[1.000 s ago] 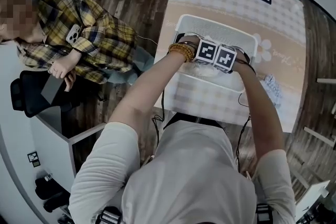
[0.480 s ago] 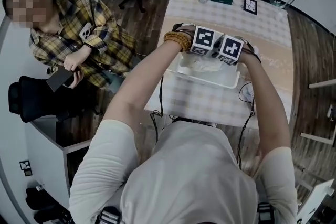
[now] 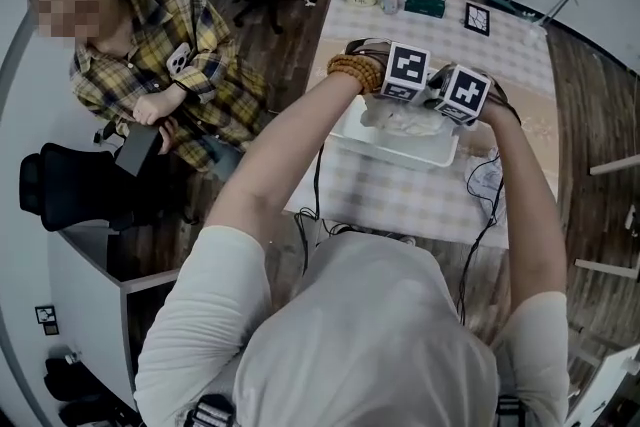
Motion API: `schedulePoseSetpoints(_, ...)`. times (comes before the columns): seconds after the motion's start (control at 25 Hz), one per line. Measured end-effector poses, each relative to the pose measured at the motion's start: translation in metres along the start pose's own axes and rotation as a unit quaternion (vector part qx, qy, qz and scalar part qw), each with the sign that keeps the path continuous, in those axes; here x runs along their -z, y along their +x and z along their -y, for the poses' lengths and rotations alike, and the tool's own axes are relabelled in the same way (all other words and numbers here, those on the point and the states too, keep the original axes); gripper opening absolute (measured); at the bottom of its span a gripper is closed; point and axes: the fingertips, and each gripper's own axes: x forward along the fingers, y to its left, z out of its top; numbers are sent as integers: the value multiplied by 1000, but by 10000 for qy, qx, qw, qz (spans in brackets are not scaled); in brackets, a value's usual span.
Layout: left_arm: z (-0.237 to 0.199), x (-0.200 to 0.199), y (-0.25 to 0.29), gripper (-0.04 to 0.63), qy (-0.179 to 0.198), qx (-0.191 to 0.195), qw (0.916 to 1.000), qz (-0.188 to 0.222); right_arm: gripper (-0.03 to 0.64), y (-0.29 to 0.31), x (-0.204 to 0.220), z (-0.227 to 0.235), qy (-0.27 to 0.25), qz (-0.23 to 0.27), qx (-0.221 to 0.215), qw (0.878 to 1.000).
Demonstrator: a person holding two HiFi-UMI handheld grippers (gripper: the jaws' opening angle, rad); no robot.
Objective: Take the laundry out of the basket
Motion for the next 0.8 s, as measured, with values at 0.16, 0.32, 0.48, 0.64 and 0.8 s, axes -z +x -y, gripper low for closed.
schedulePoseSetpoints(0.16, -6, -33, -3, 118, 232, 8, 9997, 113, 175, -18, 27, 1, 302, -7, 72, 9995)
schedulePoseSetpoints(0.32, -11, -73, 0, 118, 515, 47, 9985, 203, 175, -39, 63, 0, 604, -128, 229, 9978)
schedulePoseSetpoints(0.48, -13, -123, 7, 118, 883, 108, 9955, 326, 175, -61, 109, -6, 999, -225, 428, 9938)
schedulePoseSetpoints(0.64, -12, -174, 12, 118, 1286, 150, 9909, 380, 175, -86, 154, -15, 1405, -291, 597, 9878)
schedulePoseSetpoints(0.8, -6, -221, 19, 117, 1654, 221, 9852, 396, 175, -108, 196, -27, 1779, -338, 769, 9805)
